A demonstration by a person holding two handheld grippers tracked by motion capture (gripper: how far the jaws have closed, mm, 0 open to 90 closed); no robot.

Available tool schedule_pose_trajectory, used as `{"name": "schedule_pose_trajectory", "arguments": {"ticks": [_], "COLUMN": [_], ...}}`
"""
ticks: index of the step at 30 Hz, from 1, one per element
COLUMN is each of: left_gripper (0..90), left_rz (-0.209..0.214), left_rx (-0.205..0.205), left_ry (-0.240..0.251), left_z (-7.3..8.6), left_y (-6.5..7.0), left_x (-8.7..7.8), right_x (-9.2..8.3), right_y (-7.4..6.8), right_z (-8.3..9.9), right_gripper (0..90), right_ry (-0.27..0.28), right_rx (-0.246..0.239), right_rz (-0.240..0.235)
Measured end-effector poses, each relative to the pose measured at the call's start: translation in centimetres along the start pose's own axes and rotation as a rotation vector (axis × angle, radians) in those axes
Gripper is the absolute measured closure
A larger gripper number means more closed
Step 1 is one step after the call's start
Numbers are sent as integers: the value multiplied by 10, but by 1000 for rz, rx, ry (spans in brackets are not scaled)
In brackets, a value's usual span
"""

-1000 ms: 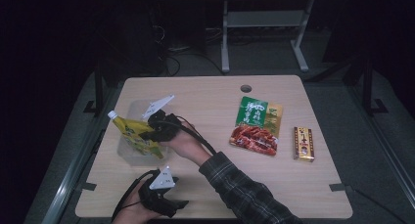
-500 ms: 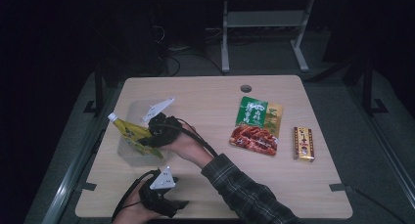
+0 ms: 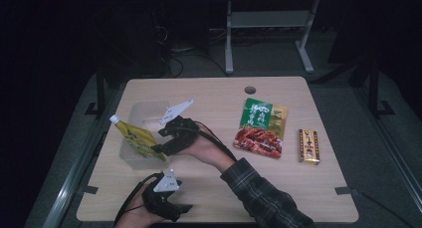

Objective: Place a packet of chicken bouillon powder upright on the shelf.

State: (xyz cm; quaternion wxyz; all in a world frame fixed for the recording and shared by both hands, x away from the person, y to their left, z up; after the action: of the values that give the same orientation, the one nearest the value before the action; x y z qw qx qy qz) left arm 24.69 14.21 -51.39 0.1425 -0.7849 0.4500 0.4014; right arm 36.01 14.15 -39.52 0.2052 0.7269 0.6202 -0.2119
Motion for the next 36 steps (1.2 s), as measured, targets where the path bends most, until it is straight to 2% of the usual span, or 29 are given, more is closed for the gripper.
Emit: {"name": "schedule_pose_trajectory", "arguments": {"ticks": [4, 5, 9, 16, 22, 23, 25, 30, 36], "left_gripper": [176, 176, 175, 172, 173, 173, 173, 173, 173], "left_rz": [0, 0, 0, -3, 2, 4, 3, 14, 3], "left_rx": [-8, -10, -16, -19, -27, -23, -18, -36, -23], "left_ry": [1, 2, 1, 13, 29, 31, 32, 50, 56], "left_z": [0, 0, -1, -5, -8, -8, -10, -16, -25], "left_y": [-1, -1, -2, -6, -6, -7, -7, -8, -14], "left_x": [0, 1, 2, 0, -1, 0, 1, 5, 8], "right_x": [-14, -18, -32, -57, -76, -79, -85, -101, -120], "right_y": [0, 2, 4, 10, 13, 15, 13, 12, 11], "right_z": [10, 13, 23, 44, 67, 72, 82, 105, 137], "right_gripper": [397, 396, 396, 393, 393, 393, 393, 393, 399], "right_ry": [-2, -4, 0, -10, -32, -32, -43, -70, -103], "right_rx": [4, -10, 16, 25, 39, 24, 54, 79, 130], "right_rz": [18, 26, 40, 81, 115, 119, 127, 153, 187]}}
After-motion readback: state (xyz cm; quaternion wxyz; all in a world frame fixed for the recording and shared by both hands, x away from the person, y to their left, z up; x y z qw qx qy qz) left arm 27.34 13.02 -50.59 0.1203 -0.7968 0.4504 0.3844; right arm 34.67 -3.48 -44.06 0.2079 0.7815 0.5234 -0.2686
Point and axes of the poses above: each handheld gripper's, and its own axes: x roughly forward along the jaws, z roughly out of its underside, y roughly to its right, the point moved 9 cm from there along x, roughly forward along the jaws, and after that the axes turned 9 degrees about -x, right-handed, at the moved point
